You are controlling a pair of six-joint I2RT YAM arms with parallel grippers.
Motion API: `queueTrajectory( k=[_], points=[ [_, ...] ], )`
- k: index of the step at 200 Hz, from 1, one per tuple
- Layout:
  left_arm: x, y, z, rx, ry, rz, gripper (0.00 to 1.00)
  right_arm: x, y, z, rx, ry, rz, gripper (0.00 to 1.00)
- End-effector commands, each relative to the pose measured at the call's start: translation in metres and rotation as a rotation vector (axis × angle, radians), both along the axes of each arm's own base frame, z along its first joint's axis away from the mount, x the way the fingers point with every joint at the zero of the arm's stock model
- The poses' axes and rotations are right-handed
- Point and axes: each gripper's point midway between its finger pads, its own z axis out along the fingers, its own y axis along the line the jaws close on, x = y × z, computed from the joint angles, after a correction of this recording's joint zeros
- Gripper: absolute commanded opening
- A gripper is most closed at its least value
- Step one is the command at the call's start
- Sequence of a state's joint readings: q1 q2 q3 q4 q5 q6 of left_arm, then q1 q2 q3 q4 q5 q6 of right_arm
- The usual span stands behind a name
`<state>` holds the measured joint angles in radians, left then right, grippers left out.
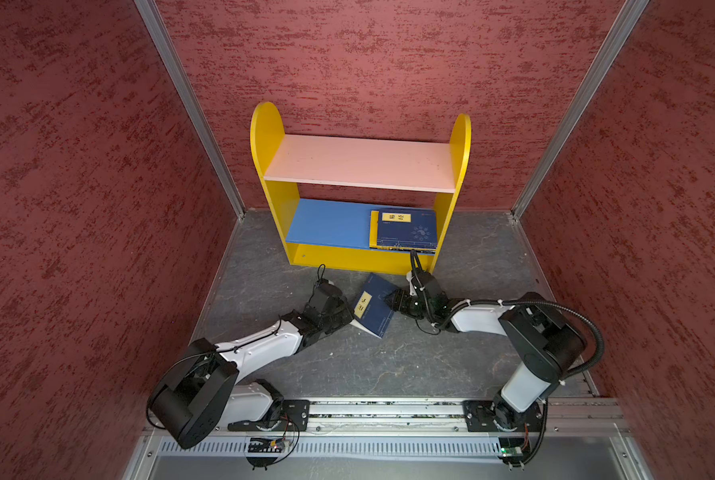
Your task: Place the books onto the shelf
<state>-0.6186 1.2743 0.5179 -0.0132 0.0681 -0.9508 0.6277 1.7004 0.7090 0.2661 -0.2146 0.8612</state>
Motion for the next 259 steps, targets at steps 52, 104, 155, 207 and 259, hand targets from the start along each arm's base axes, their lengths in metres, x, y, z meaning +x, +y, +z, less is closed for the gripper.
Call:
queueTrajectory(
  k=[52,104,155,207,259],
  points=[
    [0.007,-0.010,0.040,-0.126,-0.042,0.011,0.00,-0.033,-0.002,0.006,0.151,0.116,-0.025,0.82],
    [0.013,-0.026,0.077,-0.248,-0.088,-0.016,0.00,-0.037,0.001,0.016,0.345,0.129,-0.040,0.81],
    [0.015,-0.031,0.099,-0.297,-0.122,-0.034,0.00,-0.031,0.006,0.021,0.497,0.116,-0.062,0.78],
    [0.009,-0.031,0.088,-0.329,-0.086,-0.025,0.00,-0.023,0.013,0.028,0.612,0.078,-0.065,0.72],
    [0.006,-0.025,0.087,-0.331,-0.083,-0.012,0.00,-0.019,0.014,0.026,0.771,0.082,-0.095,0.59]
  ],
)
